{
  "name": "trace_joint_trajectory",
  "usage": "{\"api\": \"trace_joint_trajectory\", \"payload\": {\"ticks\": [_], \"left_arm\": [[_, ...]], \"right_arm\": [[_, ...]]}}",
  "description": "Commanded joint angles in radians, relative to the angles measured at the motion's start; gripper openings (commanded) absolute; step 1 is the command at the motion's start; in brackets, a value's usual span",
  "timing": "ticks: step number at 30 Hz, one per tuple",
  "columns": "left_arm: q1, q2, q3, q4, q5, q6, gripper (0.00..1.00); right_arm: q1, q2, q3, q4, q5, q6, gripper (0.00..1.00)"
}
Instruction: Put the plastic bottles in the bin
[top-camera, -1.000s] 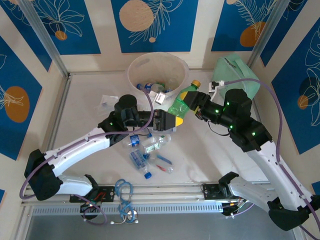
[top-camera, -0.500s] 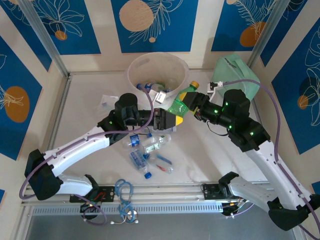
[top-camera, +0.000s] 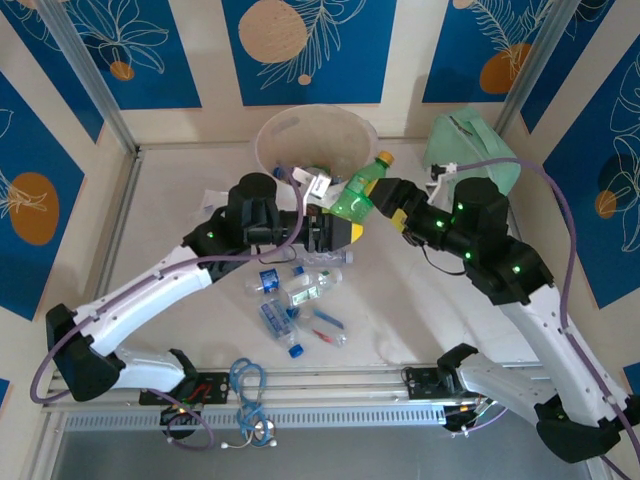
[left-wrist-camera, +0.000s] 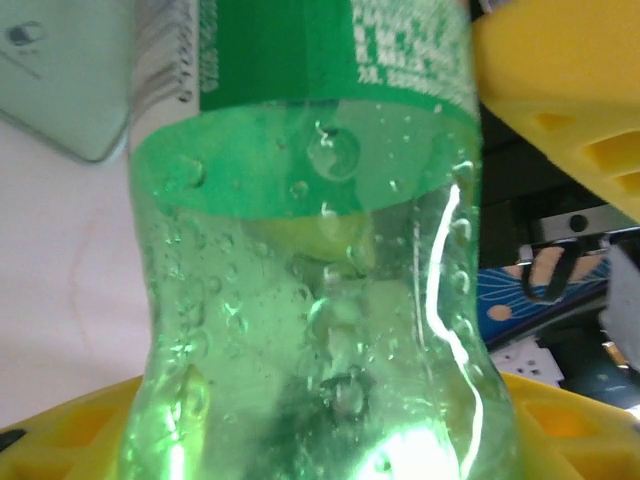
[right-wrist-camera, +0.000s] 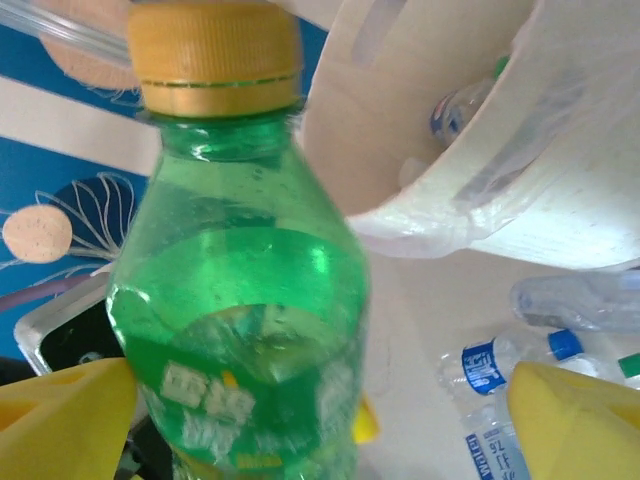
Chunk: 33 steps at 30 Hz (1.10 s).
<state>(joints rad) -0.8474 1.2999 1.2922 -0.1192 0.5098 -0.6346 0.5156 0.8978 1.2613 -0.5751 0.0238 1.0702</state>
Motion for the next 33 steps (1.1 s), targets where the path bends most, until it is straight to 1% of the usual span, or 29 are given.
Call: {"api": "trace_joint_trajectory", "payload": {"ticks": [1, 4, 7, 10, 16, 18, 24, 29, 31, 33], "left_arm": [[0.011, -0.009, 0.167, -0.202, -0.159, 0.145, 0.6], [0.039, 0.032, 0.286, -0.33, -0.276, 0.2, 0.61], [0.07, 0.111, 0.423, -0.434, -0.352, 0.259, 0.61], [0.112, 0.203, 0.541, -0.476, -0.356, 0.294, 0.61], [0.215, 0.404, 0.733, -0.53, -0.308, 0.285, 0.6], [0.225, 0.472, 0.8, -0.582, -0.337, 0.296, 0.59], [0.225, 0.596, 0.893, -0.642, -0.332, 0.309, 0.59], [0.223, 0.63, 0.904, -0.649, -0.341, 0.304, 0.59], [0.223, 0.64, 0.904, -0.65, -0.35, 0.299, 0.62], [0.224, 0.651, 0.909, -0.657, -0.353, 0.299, 0.72]], "right_arm": [[-0.043, -0.073, 0.024, -0.17, 0.122, -0.033, 0.97], [-0.088, -0.122, -0.006, -0.22, 0.116, -0.036, 0.98], [-0.103, -0.149, -0.057, -0.245, 0.09, -0.019, 0.98], [-0.101, -0.177, -0.124, -0.263, 0.072, 0.003, 0.97], [-0.09, -0.249, -0.297, -0.295, 0.048, 0.049, 0.95], [-0.08, -0.267, -0.351, -0.316, 0.044, 0.059, 0.94], [-0.045, -0.28, -0.417, -0.351, 0.053, 0.058, 0.94], [-0.028, -0.272, -0.433, -0.349, 0.064, 0.053, 0.94], [-0.024, -0.265, -0.438, -0.339, 0.058, 0.053, 0.94], [-0.015, -0.252, -0.439, -0.332, 0.054, 0.052, 0.94]]}}
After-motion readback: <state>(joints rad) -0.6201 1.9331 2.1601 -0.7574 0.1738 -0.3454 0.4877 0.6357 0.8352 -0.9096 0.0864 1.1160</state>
